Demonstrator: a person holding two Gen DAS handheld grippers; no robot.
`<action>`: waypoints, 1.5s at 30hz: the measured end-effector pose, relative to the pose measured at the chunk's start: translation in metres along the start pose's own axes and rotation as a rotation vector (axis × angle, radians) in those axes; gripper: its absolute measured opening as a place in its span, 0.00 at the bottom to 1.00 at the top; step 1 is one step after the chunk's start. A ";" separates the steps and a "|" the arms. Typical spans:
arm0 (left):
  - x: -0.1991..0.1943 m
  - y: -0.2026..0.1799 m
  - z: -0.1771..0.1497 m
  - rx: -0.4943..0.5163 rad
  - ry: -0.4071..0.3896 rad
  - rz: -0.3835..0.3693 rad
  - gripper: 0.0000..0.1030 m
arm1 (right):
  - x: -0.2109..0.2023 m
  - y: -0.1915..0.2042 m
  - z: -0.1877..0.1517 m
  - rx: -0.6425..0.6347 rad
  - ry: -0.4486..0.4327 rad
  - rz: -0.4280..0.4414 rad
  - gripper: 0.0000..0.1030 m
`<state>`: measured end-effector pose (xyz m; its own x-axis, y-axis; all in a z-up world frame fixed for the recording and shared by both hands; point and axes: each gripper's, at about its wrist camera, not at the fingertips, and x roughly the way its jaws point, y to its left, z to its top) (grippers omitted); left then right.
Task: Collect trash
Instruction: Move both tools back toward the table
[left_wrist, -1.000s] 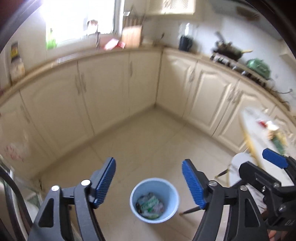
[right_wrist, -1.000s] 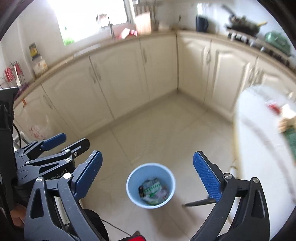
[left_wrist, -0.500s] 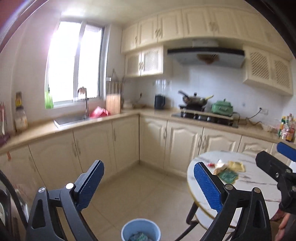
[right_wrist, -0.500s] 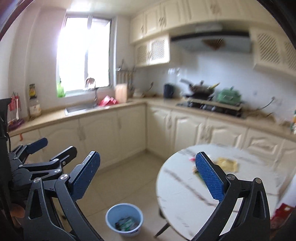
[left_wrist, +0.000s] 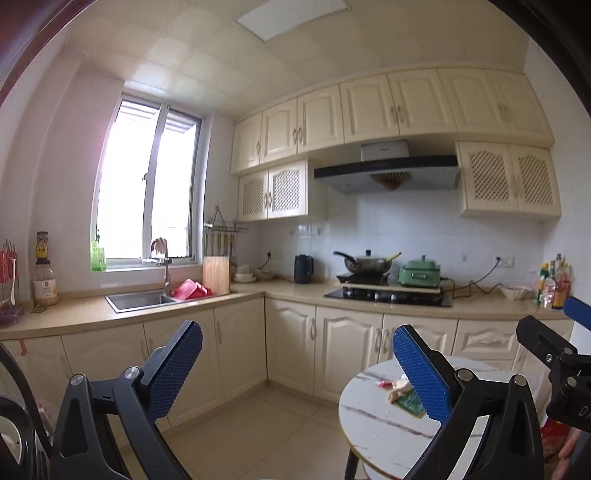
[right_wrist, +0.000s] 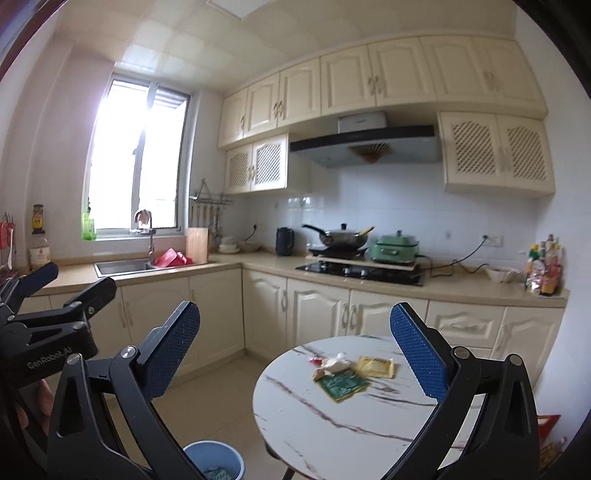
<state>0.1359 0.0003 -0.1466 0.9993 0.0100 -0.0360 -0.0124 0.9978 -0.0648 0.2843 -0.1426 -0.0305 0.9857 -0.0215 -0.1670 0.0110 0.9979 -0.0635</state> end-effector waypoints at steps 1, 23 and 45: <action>-0.009 0.000 -0.004 0.002 -0.001 0.001 0.99 | -0.002 -0.003 0.001 0.005 -0.004 -0.003 1.00; 0.142 -0.057 -0.004 0.063 0.184 -0.038 0.99 | 0.045 -0.094 -0.033 0.079 0.095 -0.147 1.00; 0.491 -0.207 -0.047 0.188 0.768 -0.422 0.99 | 0.279 -0.246 -0.149 0.203 0.540 -0.124 1.00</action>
<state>0.6277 -0.2044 -0.1973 0.6195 -0.3390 -0.7080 0.4243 0.9034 -0.0613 0.5312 -0.4027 -0.2080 0.7503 -0.1137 -0.6513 0.2054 0.9764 0.0662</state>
